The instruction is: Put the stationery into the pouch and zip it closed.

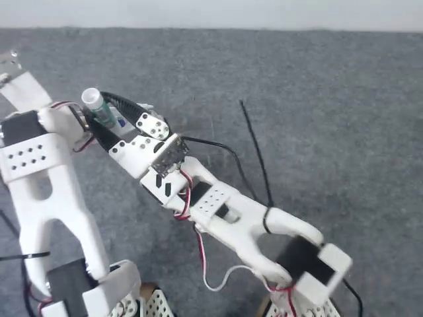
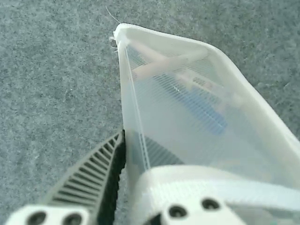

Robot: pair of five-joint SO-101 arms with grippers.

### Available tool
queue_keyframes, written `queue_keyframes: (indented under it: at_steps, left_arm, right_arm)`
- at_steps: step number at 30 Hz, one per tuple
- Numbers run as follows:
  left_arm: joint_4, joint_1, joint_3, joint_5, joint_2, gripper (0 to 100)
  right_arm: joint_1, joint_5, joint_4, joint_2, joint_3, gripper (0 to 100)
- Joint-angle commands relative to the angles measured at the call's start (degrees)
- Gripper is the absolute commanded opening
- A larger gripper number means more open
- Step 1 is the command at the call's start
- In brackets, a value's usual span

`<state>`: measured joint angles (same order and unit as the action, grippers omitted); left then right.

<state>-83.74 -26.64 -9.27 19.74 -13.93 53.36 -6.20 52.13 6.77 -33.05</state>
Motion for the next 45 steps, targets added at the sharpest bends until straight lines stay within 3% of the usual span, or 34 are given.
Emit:
queue_keyframes:
  at_steps: [1,9,15,22,31,37,45]
  left_arm:
    - [1.2,0.6,-0.2,0.5,-0.4,1]
    - [1.2,-0.6,-0.2,0.5,-0.3,1]
    - [1.2,-0.6,-0.2,0.5,-0.2,1]
    - [1.2,-0.6,-0.2,0.5,-0.2,1]
    - [1.3,-0.6,-0.1,0.5,-0.2,1]
    - [1.7,-0.6,-0.3,0.5,-0.1,1]
    - [1.7,-0.6,-0.3,0.5,-0.1,1]
  right_arm:
    - [-1.9,-3.8,3.9,4.3,6.5,0.6]
    - [-1.8,-15.1,21.3,14.5,8.0,0.6]
    - [-1.8,-15.2,19.6,15.8,5.6,1.3]
    - [-1.8,-15.1,16.2,15.7,1.0,18.1]
    - [-1.0,-15.0,15.3,6.6,-6.1,13.6]
    - [-1.2,-8.4,5.2,-1.4,-8.6,13.7]
    - [-3.1,-3.3,-16.1,-12.5,-8.6,13.5]
